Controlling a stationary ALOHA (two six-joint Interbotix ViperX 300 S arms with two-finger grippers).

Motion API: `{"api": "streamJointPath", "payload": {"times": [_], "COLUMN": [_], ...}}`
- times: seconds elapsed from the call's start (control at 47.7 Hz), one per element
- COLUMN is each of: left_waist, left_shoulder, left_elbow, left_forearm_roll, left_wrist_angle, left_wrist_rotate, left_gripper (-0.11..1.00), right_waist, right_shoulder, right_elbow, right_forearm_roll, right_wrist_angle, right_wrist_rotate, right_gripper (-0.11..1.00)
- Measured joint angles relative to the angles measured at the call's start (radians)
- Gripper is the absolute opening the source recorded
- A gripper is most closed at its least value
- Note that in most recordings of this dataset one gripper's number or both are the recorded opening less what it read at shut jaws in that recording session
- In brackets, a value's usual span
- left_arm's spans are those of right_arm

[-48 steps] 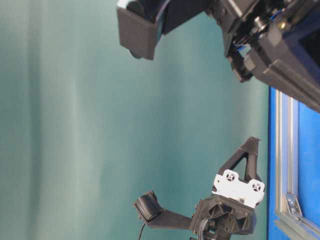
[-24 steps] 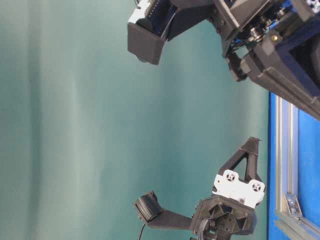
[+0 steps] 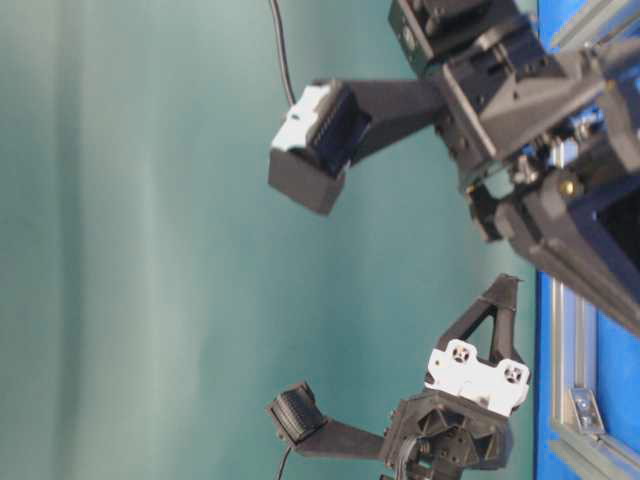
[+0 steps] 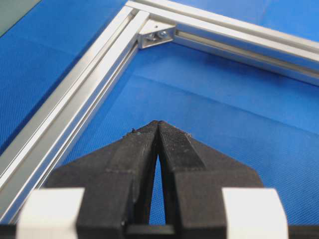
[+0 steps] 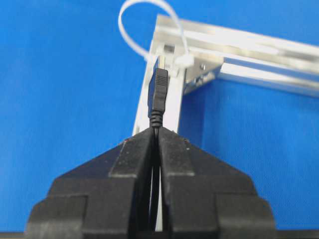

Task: Insert the wire through the string loop located on the left side.
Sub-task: 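Move the right gripper to bring the plug above the white zip-tie loop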

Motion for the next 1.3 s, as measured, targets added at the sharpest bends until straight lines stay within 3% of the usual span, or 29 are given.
{"api": "streamJointPath", "payload": {"times": [0.272, 1.299], "left_waist": [0.0, 0.0], "left_shoulder": [0.0, 0.0], "left_elbow": [0.0, 0.0], "left_forearm_roll": [0.0, 0.0], "left_wrist_angle": [0.0, 0.0], "left_wrist_rotate": [0.0, 0.0], "left_gripper": [0.0, 0.0], "right_waist": [0.002, 0.002], "right_shoulder": [0.044, 0.046], "right_elbow": [-0.046, -0.048], "right_forearm_roll": [0.0, 0.0], "right_wrist_angle": [0.008, 0.006], "right_wrist_rotate": [0.0, -0.002], "right_gripper": [0.0, 0.0]}}
